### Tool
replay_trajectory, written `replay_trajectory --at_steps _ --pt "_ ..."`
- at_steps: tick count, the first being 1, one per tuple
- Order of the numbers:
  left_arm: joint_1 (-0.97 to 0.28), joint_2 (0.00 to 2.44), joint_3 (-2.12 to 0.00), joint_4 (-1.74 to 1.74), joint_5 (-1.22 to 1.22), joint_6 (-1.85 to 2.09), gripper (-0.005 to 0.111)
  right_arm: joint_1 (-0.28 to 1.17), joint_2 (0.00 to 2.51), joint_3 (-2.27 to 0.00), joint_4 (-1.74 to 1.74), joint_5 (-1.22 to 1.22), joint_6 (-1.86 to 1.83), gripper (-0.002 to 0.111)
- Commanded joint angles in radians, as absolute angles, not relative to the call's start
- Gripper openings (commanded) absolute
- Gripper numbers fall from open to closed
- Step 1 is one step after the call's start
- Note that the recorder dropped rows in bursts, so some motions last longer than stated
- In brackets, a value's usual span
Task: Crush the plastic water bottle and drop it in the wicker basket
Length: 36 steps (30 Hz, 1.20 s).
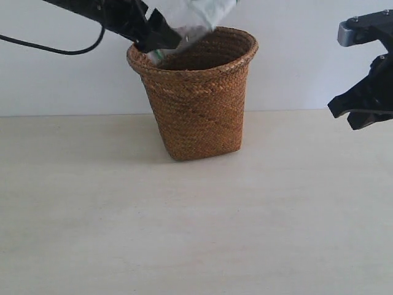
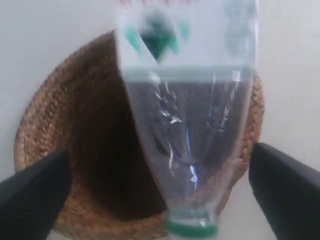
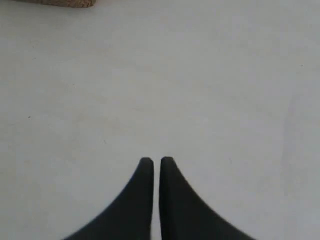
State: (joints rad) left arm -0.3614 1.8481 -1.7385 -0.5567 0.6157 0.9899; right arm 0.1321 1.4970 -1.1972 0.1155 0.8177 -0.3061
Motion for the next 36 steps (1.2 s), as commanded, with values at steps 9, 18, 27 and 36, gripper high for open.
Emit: replay_trajectory --at_steps 9,18,27,36 --pt "-0.359 1.814 -1.797 -0.238 0.836 0.798 0.036 0.129 1.489 -1.196 0.124 0.815 -0.321 0.000" --pt "-0.297 1.709 -1.795 -0.011 1.221 0.448 0.004 0.039 1.471 -1.211 -0.011 1.020 -0.283 0.000" --pt "-0.263 1.284 -1.351 -0.011 1.033 0.278 0.004 -0.050 1.173 -1.081 0.016 0.858 -0.212 0.000" --pt "-0.263 0.930 -0.999 -0.046 0.701 0.220 0.004 -0.050 0.859 -0.852 0.132 0.620 -0.292 0.000"
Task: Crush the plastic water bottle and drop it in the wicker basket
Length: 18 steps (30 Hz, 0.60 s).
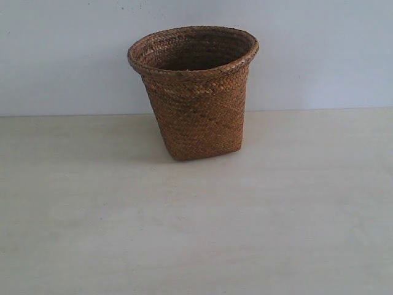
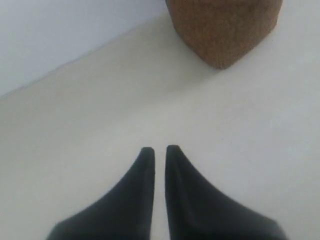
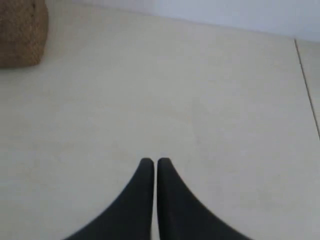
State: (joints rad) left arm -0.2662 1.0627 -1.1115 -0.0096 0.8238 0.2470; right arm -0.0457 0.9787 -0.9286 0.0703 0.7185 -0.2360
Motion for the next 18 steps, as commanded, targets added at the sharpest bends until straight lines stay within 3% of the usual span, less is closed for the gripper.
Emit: replay_trajectory --at_steps 1,18 --pt "-0.263 0.894 -0.965 -0.050 0.679 0.220 0.004 -0.050 0.827 -0.823 0.142 0.593 -0.294 0.000" --pt "-0.263 0.492 -0.584 -0.098 0.425 0.125 0.004 0.031 0.447 -0.558 0.177 0.392 -0.338 0.000"
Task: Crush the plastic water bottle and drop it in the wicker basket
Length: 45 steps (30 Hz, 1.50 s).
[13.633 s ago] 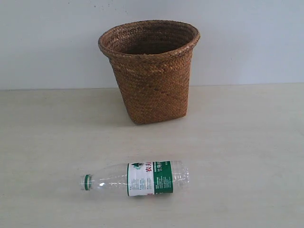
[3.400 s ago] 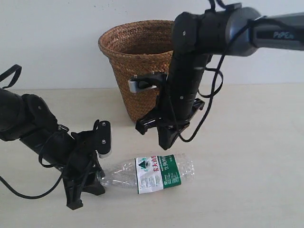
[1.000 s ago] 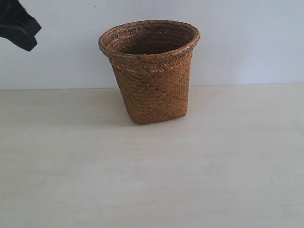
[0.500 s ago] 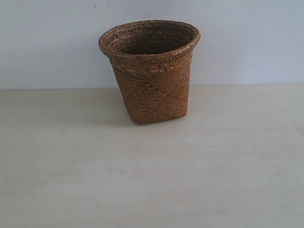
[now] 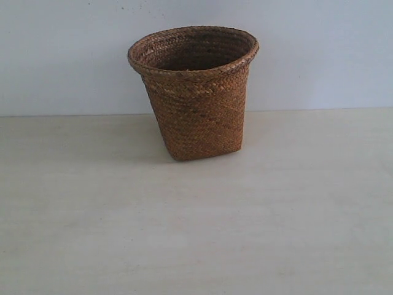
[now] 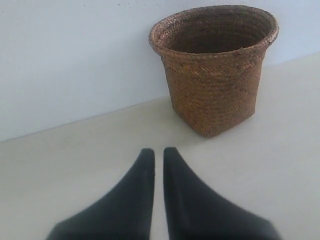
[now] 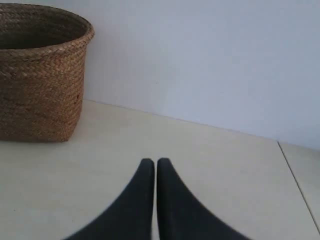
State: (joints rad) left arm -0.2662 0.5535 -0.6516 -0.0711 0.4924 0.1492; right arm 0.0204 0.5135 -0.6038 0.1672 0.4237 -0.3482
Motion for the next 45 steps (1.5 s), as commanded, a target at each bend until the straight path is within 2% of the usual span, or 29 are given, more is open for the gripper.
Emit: replay_trajectory --at_steps 1,20,34,45 --pt "-0.263 0.476 -0.567 -0.103 0.402 0.125 0.004 0.031 0.425 -0.547 0.177 0.387 -0.338 0.000" --pt "-0.263 0.121 -0.225 -0.176 0.053 0.105 0.004 0.031 0.004 -0.301 0.279 0.211 -0.214 0.000" --pt "-0.263 0.096 -0.004 -0.176 -0.133 0.105 0.004 0.031 0.000 -0.058 0.278 0.021 -0.220 0.000" --pt "-0.263 0.096 0.000 -0.176 -0.112 0.105 0.004 0.031 0.000 -0.010 0.278 0.051 -0.219 0.000"
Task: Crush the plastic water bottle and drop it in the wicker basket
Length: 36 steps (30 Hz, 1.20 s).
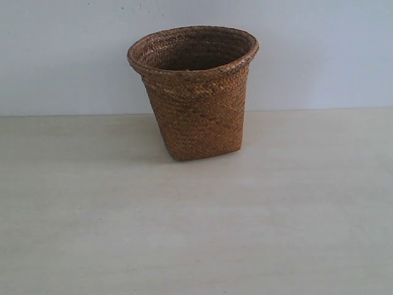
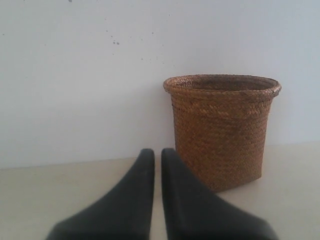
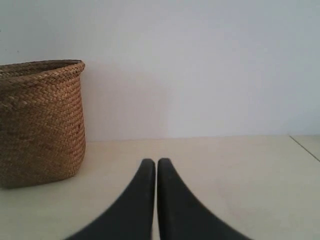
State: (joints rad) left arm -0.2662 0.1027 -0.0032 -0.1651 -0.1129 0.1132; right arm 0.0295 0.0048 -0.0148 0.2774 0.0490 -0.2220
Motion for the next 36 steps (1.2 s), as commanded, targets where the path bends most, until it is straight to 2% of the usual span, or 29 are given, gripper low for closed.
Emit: replay_trajectory --at_steps 1,13,24,36 --pt "-0.263 0.096 0.000 -0.176 -0.112 0.105 0.004 0.031 0.000 -0.010 0.278 0.051 -0.219 0.000" --pt "-0.258 0.078 0.000 -0.167 -0.116 0.155 0.004 0.031 0.000 -0.010 0.278 0.051 -0.217 0.000" --pt "-0.152 0.000 0.000 -0.167 0.000 0.148 0.004 0.031 0.000 -0.010 0.278 0.051 -0.217 0.000" --pt "-0.150 0.000 0.000 -0.169 0.025 0.089 0.004 0.031 0.000 -0.010 0.278 0.029 -0.218 0.000"
